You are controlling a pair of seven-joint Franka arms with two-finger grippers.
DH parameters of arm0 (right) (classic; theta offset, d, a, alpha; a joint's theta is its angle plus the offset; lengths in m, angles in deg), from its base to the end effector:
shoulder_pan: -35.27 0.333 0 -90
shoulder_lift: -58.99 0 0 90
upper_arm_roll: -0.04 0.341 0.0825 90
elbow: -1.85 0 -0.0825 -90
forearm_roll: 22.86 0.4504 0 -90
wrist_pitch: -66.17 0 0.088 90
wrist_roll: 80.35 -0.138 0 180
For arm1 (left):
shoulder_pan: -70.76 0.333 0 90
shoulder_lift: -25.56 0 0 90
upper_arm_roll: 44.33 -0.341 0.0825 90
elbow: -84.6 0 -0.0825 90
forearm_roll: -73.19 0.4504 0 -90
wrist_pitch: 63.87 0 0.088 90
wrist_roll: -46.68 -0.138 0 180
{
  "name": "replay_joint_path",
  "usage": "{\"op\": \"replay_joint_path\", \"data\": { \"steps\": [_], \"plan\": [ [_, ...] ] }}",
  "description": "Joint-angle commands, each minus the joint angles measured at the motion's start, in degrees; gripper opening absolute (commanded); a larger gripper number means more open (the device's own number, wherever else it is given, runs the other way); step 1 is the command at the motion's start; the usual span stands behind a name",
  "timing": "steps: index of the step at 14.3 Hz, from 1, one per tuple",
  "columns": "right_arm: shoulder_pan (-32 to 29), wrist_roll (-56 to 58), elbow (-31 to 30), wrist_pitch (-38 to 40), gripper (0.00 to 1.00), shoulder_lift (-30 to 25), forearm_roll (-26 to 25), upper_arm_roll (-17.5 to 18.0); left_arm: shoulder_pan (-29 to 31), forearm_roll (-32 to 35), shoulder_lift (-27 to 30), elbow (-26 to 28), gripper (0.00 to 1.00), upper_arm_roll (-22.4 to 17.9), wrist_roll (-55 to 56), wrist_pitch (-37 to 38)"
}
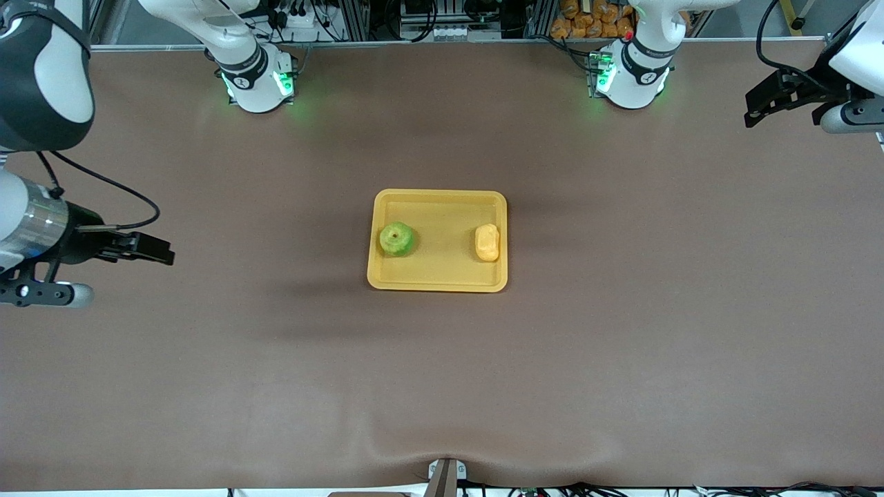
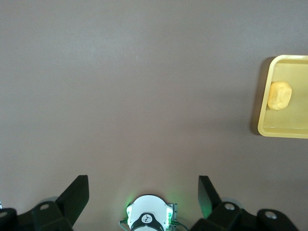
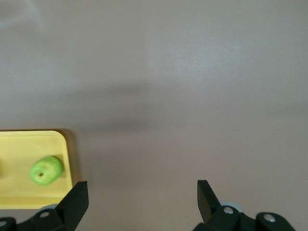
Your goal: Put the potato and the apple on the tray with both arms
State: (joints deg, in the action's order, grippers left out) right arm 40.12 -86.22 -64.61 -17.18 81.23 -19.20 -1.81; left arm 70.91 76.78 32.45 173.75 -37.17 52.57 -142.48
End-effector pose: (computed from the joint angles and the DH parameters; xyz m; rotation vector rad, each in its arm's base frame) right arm 0.7268 0.0521 0.5648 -3.0932 0.0678 0.1501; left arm 0.5519 -0.0630 0.6804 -3.0569 0.0119 0.0850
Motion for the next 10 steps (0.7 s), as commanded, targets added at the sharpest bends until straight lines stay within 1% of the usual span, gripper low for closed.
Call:
{"op": "replay_joint_path", "data": {
  "steps": [1, 2, 5, 8, 10],
  "plan": [
    [-1.1, 3.9, -1.0, 1.0, 1.0, -1.8, -2.8, 0.8, 0.5, -1.2, 2.4, 1.8, 1.0, 0.0, 0.4, 0.4],
    [-1.4, 4.1, -1.0, 1.0, 1.0, -2.7, -3.7, 0.9, 0.5, -1.2, 2.4, 1.8, 1.0, 0.0, 0.5, 0.4],
    [-2.5, 5.2, -2.0, 1.9, 1.0, -4.3, -3.7, 1.1, 0.4, -1.2, 2.4, 2.1, 1.0, 0.0, 0.4, 0.4],
    [-3.8, 9.4, -5.4, 1.9, 1.0, -7.6, -3.2, 1.1, 0.4, -1.1, 2.3, 2.1, 1.0, 0.0, 0.3, 0.4],
    [-3.8, 10.5, -10.0, 1.3, 1.0, -11.1, -3.2, 1.1, 0.4, -1.1, 2.3, 2.1, 1.0, 0.0, -0.1, 0.4]
  ]
}}
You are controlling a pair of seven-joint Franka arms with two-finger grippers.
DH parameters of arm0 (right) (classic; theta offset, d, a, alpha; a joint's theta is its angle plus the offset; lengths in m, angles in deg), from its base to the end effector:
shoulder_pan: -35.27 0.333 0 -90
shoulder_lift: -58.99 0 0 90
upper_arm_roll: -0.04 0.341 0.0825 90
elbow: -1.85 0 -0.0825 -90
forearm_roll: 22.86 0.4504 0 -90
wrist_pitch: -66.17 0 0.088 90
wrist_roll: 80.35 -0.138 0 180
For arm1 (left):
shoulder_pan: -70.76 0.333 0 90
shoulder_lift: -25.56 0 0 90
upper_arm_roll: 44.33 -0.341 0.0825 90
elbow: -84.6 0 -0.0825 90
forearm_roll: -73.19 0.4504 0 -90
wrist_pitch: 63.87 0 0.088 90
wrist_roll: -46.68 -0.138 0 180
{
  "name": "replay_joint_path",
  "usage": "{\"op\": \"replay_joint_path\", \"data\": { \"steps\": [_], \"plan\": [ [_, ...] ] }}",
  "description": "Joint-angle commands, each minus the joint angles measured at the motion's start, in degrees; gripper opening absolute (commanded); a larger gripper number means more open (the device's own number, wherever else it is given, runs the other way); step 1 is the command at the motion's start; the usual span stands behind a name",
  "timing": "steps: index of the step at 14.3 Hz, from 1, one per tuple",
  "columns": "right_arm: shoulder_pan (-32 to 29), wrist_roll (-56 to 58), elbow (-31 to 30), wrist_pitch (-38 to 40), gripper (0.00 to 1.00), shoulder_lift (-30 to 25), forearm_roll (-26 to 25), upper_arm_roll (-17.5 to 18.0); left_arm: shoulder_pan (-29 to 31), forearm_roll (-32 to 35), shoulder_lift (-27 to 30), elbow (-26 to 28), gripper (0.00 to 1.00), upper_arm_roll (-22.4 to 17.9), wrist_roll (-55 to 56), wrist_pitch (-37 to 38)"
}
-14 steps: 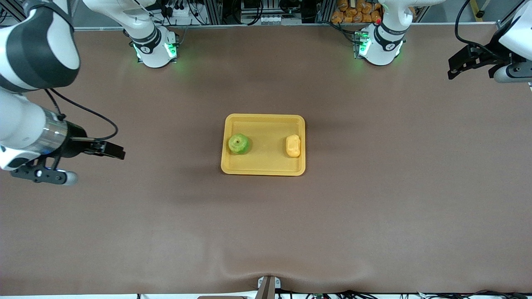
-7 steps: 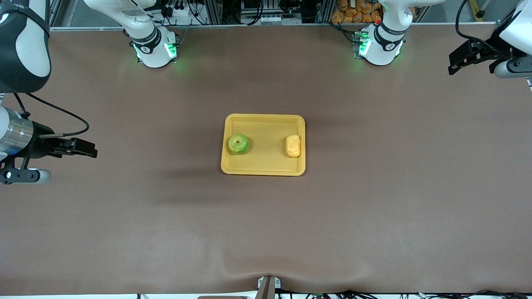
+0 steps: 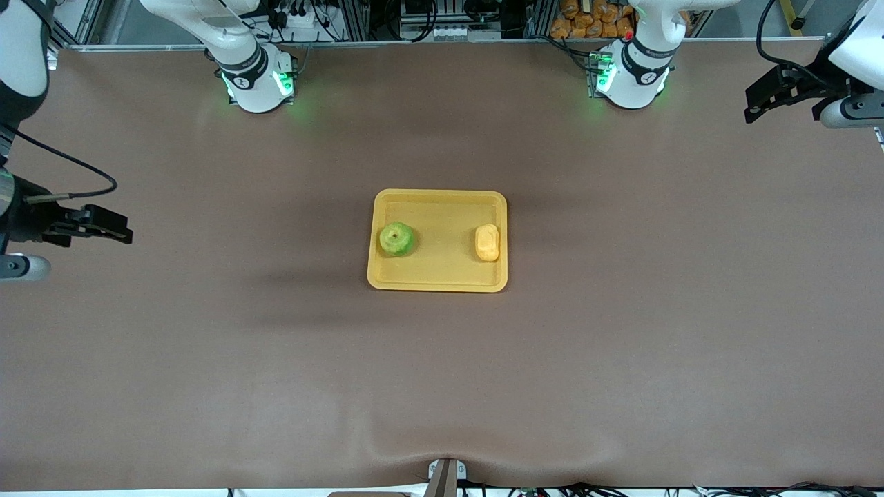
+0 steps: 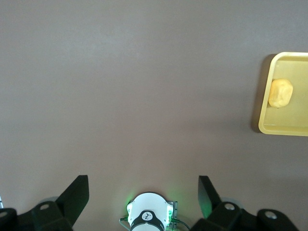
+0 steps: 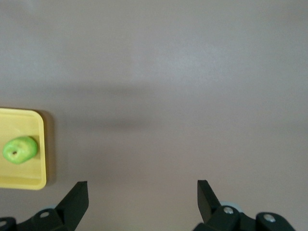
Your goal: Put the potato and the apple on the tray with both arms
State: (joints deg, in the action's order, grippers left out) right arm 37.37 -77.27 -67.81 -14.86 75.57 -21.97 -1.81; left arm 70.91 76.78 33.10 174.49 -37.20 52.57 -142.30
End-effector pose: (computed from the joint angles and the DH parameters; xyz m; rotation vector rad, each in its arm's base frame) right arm 0.6954 0.0088 0.6028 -3.1285 -0.0951 0.1419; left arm 0.5476 -0.0625 0.6798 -3.0549 0.0106 0.0920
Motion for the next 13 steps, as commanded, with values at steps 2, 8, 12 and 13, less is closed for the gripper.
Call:
{"op": "replay_joint_path", "data": {
  "steps": [2, 8, 12, 13],
  "plan": [
    [-1.0, 1.6, -10.3, -2.4, 1.0, -8.2, -0.4, 1.1, 0.4, -1.2, 1.8, 1.2, 1.0, 0.0, -0.3, 0.1],
    [-0.6, 4.3, -21.0, -7.8, 1.0, -16.5, -0.8, 1.2, 0.4, -1.1, 1.7, 0.6, 1.0, -0.3, 0.0, 0.2],
    [-1.7, 11.0, -22.7, -7.4, 1.0, -19.6, -0.9, 1.0, 0.4, -1.2, 1.4, 0.4, 1.0, -0.4, -0.1, 0.2],
    [-1.8, 11.1, -23.4, -7.6, 1.0, -20.3, -1.0, 1.0, 0.4, -1.2, 1.4, 0.3, 1.0, -0.4, -0.1, 0.2]
  ]
}}
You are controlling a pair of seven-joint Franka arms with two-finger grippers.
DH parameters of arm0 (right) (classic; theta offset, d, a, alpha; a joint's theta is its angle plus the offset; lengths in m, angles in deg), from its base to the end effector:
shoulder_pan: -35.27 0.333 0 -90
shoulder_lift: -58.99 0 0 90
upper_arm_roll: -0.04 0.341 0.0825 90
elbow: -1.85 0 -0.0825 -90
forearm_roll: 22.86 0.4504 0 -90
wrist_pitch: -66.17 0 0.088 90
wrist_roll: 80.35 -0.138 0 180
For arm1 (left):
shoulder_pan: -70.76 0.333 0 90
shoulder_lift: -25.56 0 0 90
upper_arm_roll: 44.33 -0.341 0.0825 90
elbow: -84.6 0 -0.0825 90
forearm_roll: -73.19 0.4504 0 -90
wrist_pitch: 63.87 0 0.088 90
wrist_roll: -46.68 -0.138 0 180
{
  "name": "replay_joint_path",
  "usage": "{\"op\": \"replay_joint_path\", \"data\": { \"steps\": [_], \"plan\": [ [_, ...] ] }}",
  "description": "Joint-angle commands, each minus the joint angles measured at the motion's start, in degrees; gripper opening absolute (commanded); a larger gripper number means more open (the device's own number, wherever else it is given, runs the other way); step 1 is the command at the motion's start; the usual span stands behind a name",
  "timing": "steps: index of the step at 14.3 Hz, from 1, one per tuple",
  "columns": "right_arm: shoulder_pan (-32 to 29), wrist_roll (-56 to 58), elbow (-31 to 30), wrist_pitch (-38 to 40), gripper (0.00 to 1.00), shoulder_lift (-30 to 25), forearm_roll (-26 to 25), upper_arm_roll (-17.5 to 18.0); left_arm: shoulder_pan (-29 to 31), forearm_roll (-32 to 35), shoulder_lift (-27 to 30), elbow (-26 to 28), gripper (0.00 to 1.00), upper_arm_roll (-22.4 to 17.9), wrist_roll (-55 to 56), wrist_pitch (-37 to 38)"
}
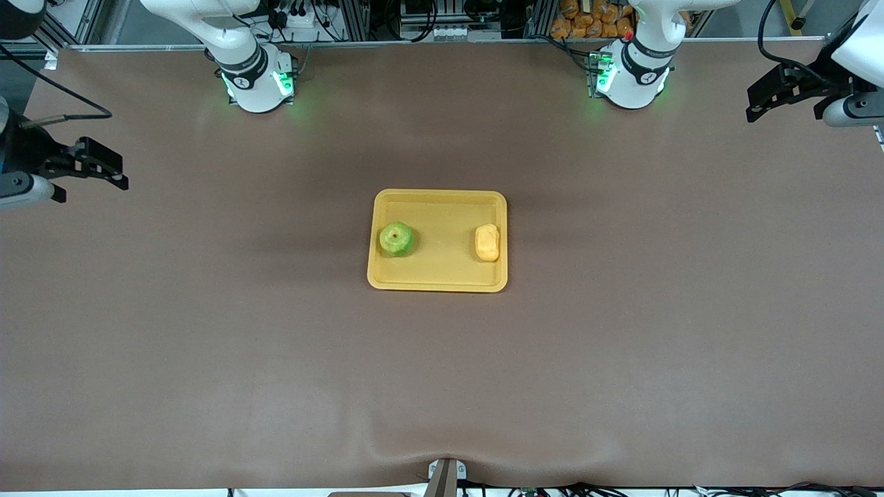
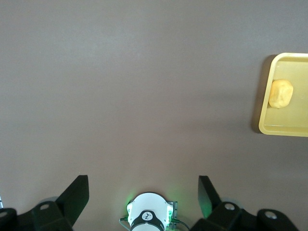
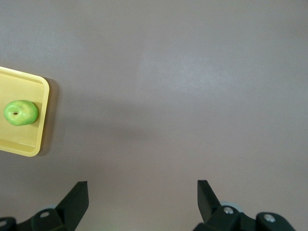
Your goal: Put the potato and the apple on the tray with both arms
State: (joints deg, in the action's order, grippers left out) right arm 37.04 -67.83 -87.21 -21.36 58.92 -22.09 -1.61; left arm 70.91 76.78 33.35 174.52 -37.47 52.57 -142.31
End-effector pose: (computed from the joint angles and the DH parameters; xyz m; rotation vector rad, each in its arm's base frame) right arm 0.6154 0.0032 0.6243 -3.1062 -0.3447 0.0373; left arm 0.5464 -0.0597 0.6819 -3.0558 0.0033 0.0862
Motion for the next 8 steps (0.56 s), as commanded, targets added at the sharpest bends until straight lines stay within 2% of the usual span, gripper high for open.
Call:
{"op": "replay_joint_path", "data": {
  "steps": [1, 8],
  "plan": [
    [-1.2, 1.5, -4.9, -1.3, 1.0, -4.3, -0.9, 0.9, 0.4, -1.2, 1.2, 0.3, 1.0, 0.0, -0.4, 0.2],
    [-1.1, 1.4, -5.7, -1.1, 1.0, -5.6, -0.9, 1.0, 0.4, -2.9, 0.8, 0.0, 1.0, -0.1, -0.2, 0.7]
  ]
}}
